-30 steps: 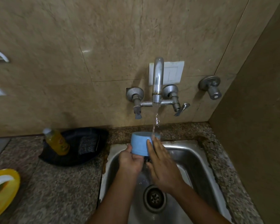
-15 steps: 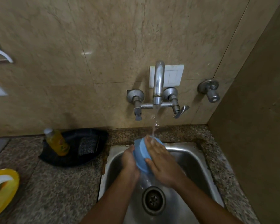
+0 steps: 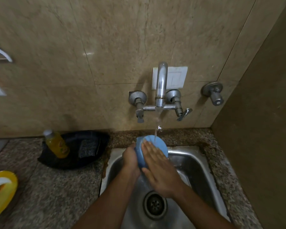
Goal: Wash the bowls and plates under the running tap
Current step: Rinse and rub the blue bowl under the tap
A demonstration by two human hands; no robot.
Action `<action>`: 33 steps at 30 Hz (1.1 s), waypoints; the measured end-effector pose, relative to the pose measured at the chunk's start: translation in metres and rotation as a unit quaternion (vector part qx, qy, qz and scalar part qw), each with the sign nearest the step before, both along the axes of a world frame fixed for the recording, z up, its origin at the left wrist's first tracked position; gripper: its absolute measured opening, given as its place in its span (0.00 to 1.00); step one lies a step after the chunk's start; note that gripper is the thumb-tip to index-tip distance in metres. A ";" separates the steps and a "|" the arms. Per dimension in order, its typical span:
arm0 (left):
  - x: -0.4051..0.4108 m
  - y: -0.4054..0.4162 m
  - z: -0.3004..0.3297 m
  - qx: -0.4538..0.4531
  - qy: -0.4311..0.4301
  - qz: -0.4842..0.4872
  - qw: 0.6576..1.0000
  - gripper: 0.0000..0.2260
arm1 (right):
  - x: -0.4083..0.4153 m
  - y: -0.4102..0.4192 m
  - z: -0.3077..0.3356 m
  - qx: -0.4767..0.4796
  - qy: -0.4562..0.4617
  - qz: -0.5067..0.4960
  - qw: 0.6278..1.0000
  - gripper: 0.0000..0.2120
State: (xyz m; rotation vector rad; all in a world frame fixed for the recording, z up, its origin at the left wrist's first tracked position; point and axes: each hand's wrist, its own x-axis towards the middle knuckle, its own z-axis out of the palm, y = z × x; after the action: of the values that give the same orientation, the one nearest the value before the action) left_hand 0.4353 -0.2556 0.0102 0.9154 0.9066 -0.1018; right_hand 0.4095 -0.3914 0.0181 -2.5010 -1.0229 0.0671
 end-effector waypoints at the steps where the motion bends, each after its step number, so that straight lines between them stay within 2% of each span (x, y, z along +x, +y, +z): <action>1: 0.001 -0.001 -0.001 0.004 0.003 -0.006 1.000 0.20 | 0.001 -0.011 -0.003 -0.001 0.013 -0.015 1.000 0.32; 3: -0.003 -0.008 -0.003 0.039 0.001 -0.030 0.999 0.20 | 0.016 -0.021 -0.004 0.005 0.041 -0.094 0.995 0.33; 5: -0.001 -0.011 -0.002 0.051 0.001 -0.025 0.998 0.20 | 0.024 -0.011 0.000 -0.005 0.038 -0.122 0.992 0.33; 9: 0.007 0.002 0.000 0.008 -0.022 -0.017 1.000 0.25 | 0.007 -0.019 -0.006 -0.033 -0.050 -0.007 0.998 0.32; 11: 0.005 0.001 -0.005 0.033 -0.026 -0.025 0.999 0.25 | 0.009 -0.044 -0.020 0.017 0.001 -0.053 0.998 0.30; 12: 0.002 0.001 -0.007 0.055 -0.024 -0.038 0.997 0.24 | 0.012 -0.048 -0.019 0.091 0.090 -0.124 0.984 0.28; 13: 0.000 -0.001 -0.008 0.072 -0.028 -0.054 0.996 0.24 | 0.017 -0.046 -0.014 0.202 0.195 -0.209 0.937 0.26; 15: -0.004 -0.004 -0.006 0.104 -0.046 -0.095 0.989 0.23 | 0.027 -0.038 -0.002 0.412 0.363 -0.337 0.765 0.18; 16: -0.005 -0.005 -0.001 0.121 -0.065 -0.118 0.983 0.20 | 0.030 -0.036 0.006 0.459 0.411 -0.367 0.697 0.15; 17: -0.003 -0.006 0.002 0.142 -0.091 -0.145 0.975 0.16 | 0.031 -0.036 0.010 0.473 0.446 -0.378 0.659 0.14; 20: -0.002 -0.006 0.014 0.172 -0.179 -0.233 0.940 0.08 | 0.032 -0.041 0.012 0.448 0.532 -0.366 0.619 0.22; 23: -0.004 -0.001 0.016 0.210 -0.202 -0.321 0.901 0.06 | 0.037 -0.045 0.007 0.421 0.573 -0.364 0.601 0.27; 24: -0.004 0.002 0.016 0.246 -0.208 -0.355 0.878 0.06 | 0.039 -0.045 0.009 0.413 0.583 -0.359 0.601 0.28; 25: -0.004 0.006 0.015 0.300 -0.220 -0.397 0.839 0.05 | 0.041 -0.046 0.010 0.412 0.592 -0.349 0.599 0.29; 26: -0.005 0.010 0.013 0.384 -0.231 -0.449 0.773 0.04 | 0.042 -0.045 0.012 0.415 0.599 -0.338 0.596 0.28; 28: -0.007 0.018 0.005 0.573 -0.271 -0.504 0.588 0.03 | 0.041 -0.040 0.015 0.414 0.600 -0.329 0.600 0.24; 29: -0.011 0.024 -0.001 0.623 -0.284 -0.503 0.527 0.03 | 0.039 -0.037 0.014 0.403 0.595 -0.327 0.614 0.22; 30: -0.018 0.027 -0.002 0.631 -0.294 -0.487 0.528 0.06 | 0.036 -0.033 0.013 0.399 0.589 -0.322 0.625 0.20; 31: -0.025 0.032 -0.006 0.592 -0.306 -0.451 0.593 0.09 | 0.033 -0.028 0.010 0.412 0.583 -0.322 0.622 0.20; 33: -0.038 0.037 -0.007 0.456 -0.318 -0.327 0.764 0.17 | 0.025 -0.021 0.002 0.473 0.585 -0.326 0.573 0.19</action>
State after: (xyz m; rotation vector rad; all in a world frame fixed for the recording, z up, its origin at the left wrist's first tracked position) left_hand 0.3975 -0.2189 0.0029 2.0092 -0.1167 0.0744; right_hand 0.4345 -0.4127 0.0199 -1.1273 0.4289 0.6413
